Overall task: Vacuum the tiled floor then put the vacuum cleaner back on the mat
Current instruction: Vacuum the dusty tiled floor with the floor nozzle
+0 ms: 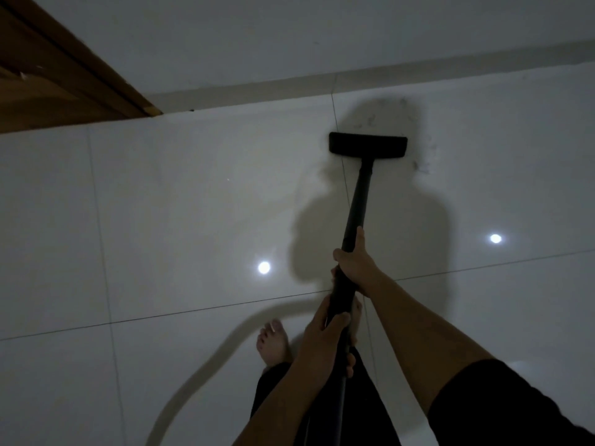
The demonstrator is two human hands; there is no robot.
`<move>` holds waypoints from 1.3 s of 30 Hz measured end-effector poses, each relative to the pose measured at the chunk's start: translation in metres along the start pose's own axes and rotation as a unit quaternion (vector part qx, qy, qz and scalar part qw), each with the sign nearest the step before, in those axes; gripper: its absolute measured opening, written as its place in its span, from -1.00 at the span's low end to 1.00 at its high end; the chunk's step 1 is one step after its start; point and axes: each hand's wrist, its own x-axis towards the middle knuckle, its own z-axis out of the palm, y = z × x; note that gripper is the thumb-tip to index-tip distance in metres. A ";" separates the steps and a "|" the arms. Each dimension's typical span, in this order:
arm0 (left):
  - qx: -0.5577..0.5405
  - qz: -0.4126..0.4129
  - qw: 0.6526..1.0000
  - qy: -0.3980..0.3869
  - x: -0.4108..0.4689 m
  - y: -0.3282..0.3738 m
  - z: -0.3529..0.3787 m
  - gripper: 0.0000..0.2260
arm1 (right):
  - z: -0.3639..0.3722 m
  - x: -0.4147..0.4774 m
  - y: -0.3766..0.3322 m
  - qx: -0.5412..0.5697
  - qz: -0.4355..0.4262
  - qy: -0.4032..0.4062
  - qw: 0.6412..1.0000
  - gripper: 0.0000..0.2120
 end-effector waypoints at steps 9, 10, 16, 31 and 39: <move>-0.108 0.010 0.994 0.014 0.045 0.006 0.017 -0.74 | -0.028 0.027 -0.033 -0.006 -0.009 -0.009 1.000 -0.20; -0.115 0.011 0.993 0.014 0.048 0.009 0.020 -0.72 | -0.032 0.030 -0.036 -0.009 -0.011 -0.010 1.000 -0.20; -0.123 0.021 0.992 0.009 0.062 0.022 0.032 -0.71 | -0.046 0.041 -0.049 -0.004 -0.015 -0.016 1.000 -0.19; -0.118 0.040 0.992 -0.022 0.095 0.055 0.065 -0.75 | -0.089 0.059 -0.078 -0.038 -0.046 0.036 0.998 -0.25; -0.096 0.039 0.994 -0.034 0.114 0.072 0.089 -0.72 | -0.127 0.068 -0.092 -0.039 -0.061 0.075 0.995 -0.27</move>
